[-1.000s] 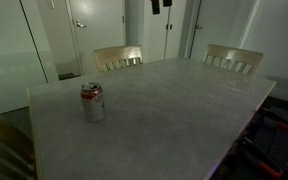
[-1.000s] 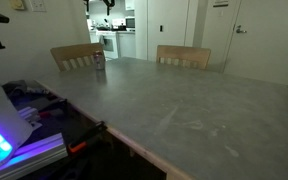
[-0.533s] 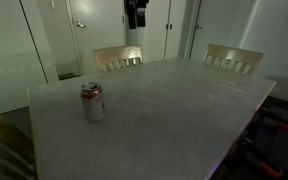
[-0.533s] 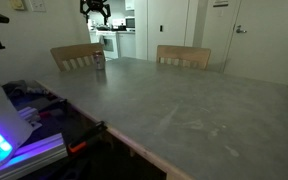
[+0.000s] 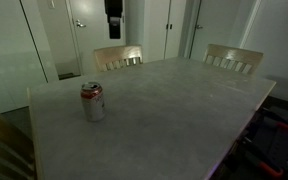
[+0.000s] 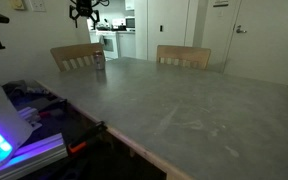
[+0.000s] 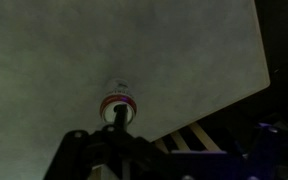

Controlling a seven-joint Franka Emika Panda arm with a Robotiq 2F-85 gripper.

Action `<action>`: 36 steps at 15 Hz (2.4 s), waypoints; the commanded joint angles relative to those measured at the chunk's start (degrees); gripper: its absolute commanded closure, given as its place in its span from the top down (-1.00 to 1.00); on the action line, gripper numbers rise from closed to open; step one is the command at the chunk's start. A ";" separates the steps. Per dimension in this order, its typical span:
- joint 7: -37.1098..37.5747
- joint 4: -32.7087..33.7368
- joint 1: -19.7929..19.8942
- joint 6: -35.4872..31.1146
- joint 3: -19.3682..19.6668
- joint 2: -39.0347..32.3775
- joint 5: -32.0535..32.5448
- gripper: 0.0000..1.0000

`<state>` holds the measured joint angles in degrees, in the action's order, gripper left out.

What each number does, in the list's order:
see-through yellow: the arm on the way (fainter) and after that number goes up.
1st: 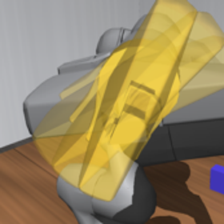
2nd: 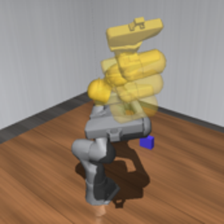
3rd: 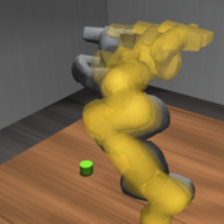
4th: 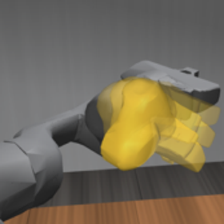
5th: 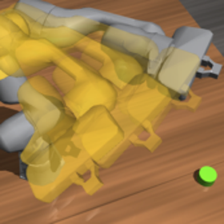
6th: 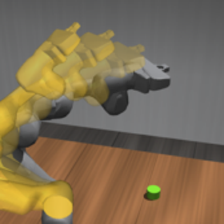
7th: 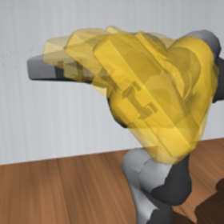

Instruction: Move the can to the right

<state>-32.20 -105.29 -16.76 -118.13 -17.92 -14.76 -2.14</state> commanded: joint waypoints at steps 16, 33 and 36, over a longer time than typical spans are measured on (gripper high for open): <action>10.35 12.07 -6.09 -10.82 1.89 -19.62 20.06 1.00; 6.89 15.67 -4.39 -10.01 1.52 -24.77 17.21 1.00; 6.48 15.61 -4.45 -9.89 1.10 -25.51 16.77 1.00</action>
<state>-23.67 -90.11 -22.11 -129.05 -15.59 -39.28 16.04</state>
